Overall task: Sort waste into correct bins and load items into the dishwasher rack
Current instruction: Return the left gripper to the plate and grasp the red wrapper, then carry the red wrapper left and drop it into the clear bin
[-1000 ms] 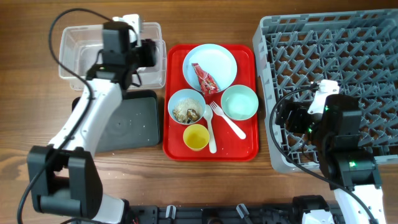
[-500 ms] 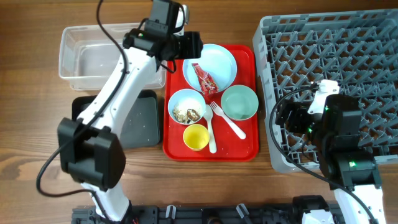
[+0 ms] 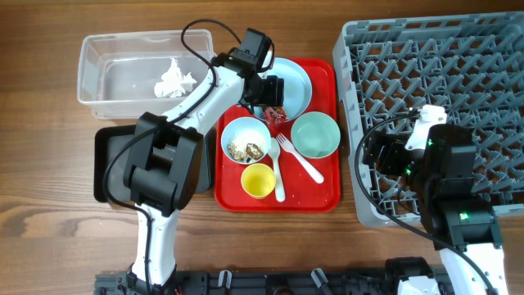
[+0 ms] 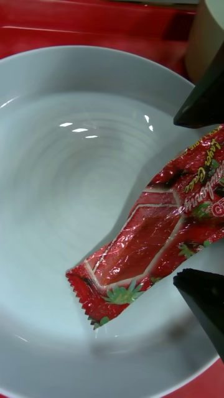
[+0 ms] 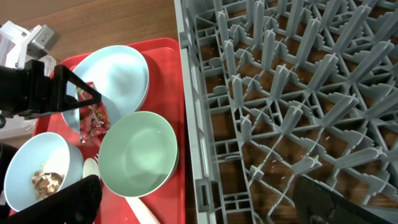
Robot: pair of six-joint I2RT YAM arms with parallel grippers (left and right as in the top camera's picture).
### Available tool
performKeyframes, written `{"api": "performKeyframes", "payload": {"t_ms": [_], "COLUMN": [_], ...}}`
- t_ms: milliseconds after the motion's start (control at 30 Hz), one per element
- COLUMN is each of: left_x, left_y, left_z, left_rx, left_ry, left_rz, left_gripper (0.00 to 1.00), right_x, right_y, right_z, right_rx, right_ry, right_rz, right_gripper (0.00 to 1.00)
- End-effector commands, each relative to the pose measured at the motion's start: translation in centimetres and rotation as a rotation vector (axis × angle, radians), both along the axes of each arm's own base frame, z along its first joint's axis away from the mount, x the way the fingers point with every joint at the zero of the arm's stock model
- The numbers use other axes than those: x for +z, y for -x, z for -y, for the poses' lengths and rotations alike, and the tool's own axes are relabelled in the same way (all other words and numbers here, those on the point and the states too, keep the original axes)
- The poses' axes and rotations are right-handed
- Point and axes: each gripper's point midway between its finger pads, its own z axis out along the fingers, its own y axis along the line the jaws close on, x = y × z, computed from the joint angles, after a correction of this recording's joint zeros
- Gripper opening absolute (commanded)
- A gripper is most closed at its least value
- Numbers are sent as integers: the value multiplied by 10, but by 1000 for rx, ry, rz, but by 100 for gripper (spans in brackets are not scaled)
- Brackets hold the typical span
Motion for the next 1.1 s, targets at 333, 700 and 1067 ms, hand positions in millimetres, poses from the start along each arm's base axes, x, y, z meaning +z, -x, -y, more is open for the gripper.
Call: {"api": "performKeyframes", "payload": {"t_ms": [333,700,1067], "left_x": [-31,63,139], "left_y": [-8,-42,-53], "left_z": [6,-25,-188], "left_rx": [4,82,404], "left_ry": [-15,38,-3], "left_rz": [1,193,246], "left_gripper": [16,4,4], "right_x": [9,9,9], "right_y": [-3,-3,-3], "right_z": [-1,0,0], "right_rx": [9,18,19], "right_ry": [5,22,22], "right_rz": [23,25,25], "right_gripper": [100,100,100]}}
